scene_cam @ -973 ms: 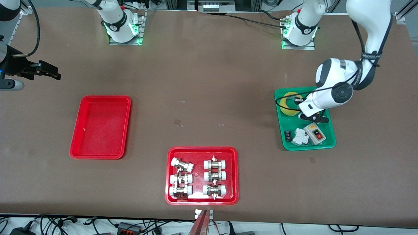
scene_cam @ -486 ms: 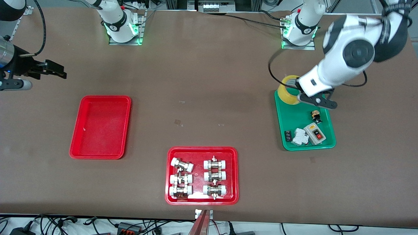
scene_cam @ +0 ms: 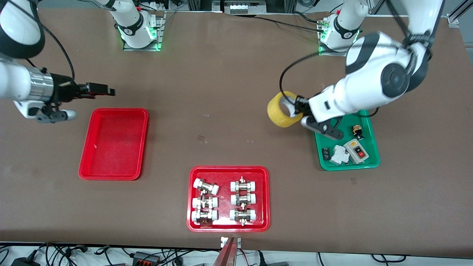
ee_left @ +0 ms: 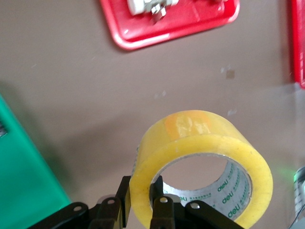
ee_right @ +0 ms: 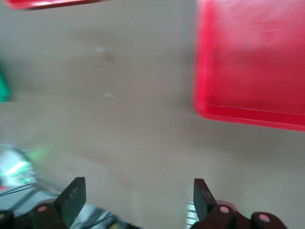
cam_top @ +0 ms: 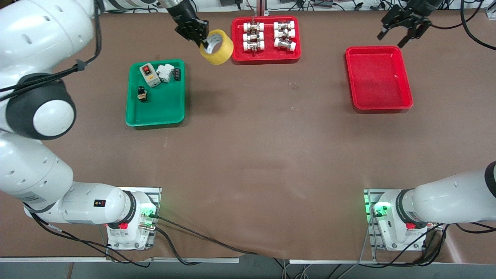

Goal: Left arm passes tape to right arm into tray
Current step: 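Carry the tape toward the right gripper while the right gripper reaches in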

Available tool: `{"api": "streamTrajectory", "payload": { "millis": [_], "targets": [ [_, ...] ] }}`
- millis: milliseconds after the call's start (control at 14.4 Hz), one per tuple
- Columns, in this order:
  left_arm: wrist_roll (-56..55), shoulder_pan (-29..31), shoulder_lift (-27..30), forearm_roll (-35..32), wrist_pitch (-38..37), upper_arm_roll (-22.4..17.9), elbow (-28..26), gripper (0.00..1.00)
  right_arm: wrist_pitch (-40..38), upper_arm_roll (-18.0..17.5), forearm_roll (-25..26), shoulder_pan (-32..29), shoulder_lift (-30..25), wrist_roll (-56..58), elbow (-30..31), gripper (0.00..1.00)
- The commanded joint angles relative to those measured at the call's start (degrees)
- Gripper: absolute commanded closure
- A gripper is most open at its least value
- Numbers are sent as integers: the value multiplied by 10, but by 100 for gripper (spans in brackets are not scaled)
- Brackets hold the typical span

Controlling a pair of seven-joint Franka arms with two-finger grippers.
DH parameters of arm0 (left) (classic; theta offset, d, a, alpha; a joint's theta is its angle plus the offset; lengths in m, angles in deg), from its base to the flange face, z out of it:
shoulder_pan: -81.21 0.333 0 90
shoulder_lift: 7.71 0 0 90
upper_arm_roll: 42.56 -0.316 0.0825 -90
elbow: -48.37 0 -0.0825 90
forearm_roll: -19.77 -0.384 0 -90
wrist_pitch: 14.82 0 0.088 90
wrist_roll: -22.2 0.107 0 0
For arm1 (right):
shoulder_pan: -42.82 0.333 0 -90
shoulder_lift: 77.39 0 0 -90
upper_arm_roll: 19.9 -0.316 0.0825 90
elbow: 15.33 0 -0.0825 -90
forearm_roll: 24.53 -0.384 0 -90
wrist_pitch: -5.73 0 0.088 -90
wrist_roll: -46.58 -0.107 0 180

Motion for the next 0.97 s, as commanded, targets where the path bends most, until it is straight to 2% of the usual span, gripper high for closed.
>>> {"api": "streamTrajectory", "payload": {
  "millis": [0,139,278,347,486,556,903],
  "targets": [
    [-22,-35,-52,17,60,3,37,100,31,2,-69,34,40,10,-9,0],
    [-62,-69,-74,50,104,1,37,100,81,2,-77,84,56,11,-9,0],
    [-109,-78,-92,62,167,2,37,100,146,2,-82,127,70,43,-10,0],
    [-123,-90,-100,63,189,2,37,100,163,2,-108,142,73,54,-10,0],
    [-131,-101,-110,64,203,2,37,100,172,2,-203,147,95,65,-11,0],
    [-130,-101,-110,62,204,2,37,100,177,2,-232,148,107,82,-19,0],
    [-124,-101,-110,59,203,1,36,100,213,2,-306,176,188,183,-81,0]
  ]
}}
